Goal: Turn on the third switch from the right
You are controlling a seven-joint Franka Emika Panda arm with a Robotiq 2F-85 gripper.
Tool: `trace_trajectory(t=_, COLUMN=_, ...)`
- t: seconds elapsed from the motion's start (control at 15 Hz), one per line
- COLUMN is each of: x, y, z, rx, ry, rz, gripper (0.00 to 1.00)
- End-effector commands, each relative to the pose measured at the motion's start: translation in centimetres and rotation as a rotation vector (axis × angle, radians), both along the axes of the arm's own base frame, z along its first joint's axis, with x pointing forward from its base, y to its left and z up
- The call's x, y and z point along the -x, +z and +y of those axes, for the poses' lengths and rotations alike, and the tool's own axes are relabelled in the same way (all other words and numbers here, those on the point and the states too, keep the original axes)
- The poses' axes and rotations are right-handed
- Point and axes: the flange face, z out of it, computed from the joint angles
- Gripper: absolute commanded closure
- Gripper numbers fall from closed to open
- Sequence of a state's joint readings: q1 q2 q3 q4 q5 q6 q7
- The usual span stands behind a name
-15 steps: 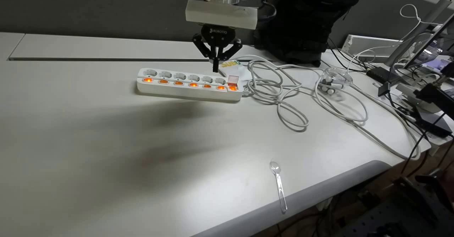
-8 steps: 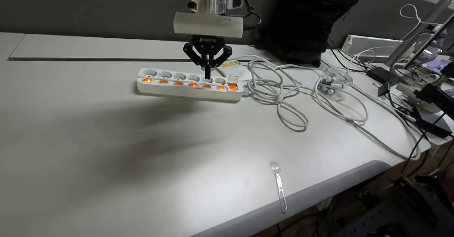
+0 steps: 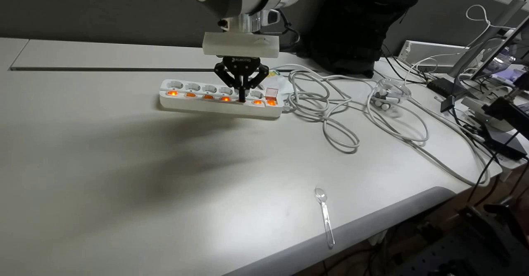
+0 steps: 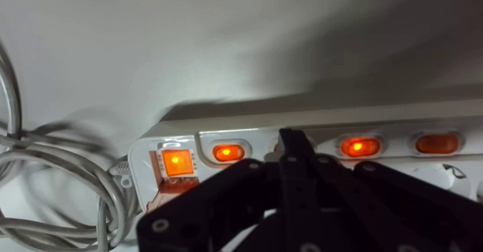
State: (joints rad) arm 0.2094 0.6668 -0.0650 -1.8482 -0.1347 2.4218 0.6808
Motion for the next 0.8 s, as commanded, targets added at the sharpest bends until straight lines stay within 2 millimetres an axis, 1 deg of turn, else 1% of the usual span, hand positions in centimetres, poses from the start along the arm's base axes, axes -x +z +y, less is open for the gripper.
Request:
trace_trajectory(t=0.0, x=-0.93, y=-0.15, z=0.02, rx=0.003, ry=-0.028, rz=-0.010, gripper=1.00)
trace_trajectory(t=0.33, x=-1.05, y=-0.05, z=0.37, rx=0.006, ry=-0.014, rz=-0.028, gripper=1.00)
trace_trajectory(t=0.73, x=-0.93, y=-0.52, z=0.53, rx=0.009, ry=-0.017, rz=-0.027, gripper=1.00)
